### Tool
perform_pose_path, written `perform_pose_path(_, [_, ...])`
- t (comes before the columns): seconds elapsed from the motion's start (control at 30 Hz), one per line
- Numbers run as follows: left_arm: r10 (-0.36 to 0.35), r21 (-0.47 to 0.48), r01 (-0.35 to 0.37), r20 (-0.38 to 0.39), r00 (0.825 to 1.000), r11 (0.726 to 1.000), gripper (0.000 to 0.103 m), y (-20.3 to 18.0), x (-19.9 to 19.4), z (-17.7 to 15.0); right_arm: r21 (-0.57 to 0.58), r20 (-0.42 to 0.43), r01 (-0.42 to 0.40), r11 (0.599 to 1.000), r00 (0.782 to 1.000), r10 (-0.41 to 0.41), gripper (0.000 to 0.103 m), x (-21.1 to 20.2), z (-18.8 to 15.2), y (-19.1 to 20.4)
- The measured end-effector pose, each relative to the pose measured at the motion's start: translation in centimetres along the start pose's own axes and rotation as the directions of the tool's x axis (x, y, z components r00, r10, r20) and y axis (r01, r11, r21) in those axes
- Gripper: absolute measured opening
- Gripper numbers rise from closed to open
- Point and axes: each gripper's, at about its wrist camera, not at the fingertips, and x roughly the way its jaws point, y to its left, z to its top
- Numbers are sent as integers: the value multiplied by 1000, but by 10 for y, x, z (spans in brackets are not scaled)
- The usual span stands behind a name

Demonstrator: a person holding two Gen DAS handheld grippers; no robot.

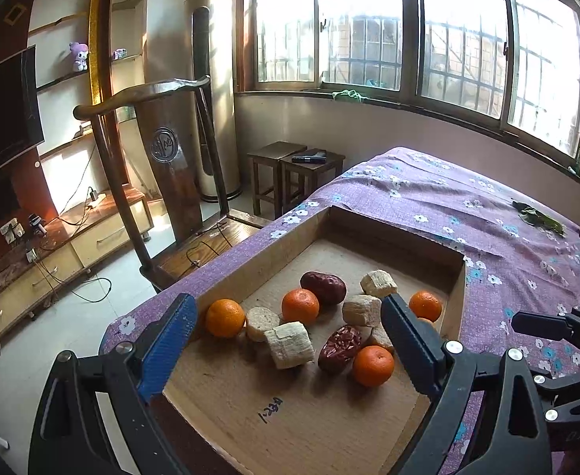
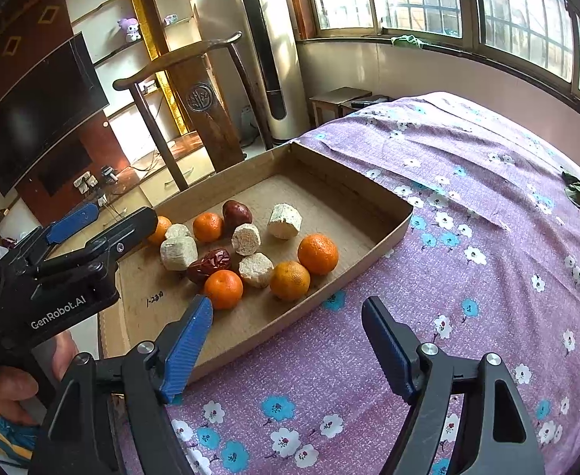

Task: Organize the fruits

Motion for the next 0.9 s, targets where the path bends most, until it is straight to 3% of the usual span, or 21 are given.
perform_pose_path(0.9, [-2, 4, 2, -10, 1000, 1000, 94, 1, 2, -1, -15, -38, -7, 1000, 999, 7, 83, 10, 0, 4])
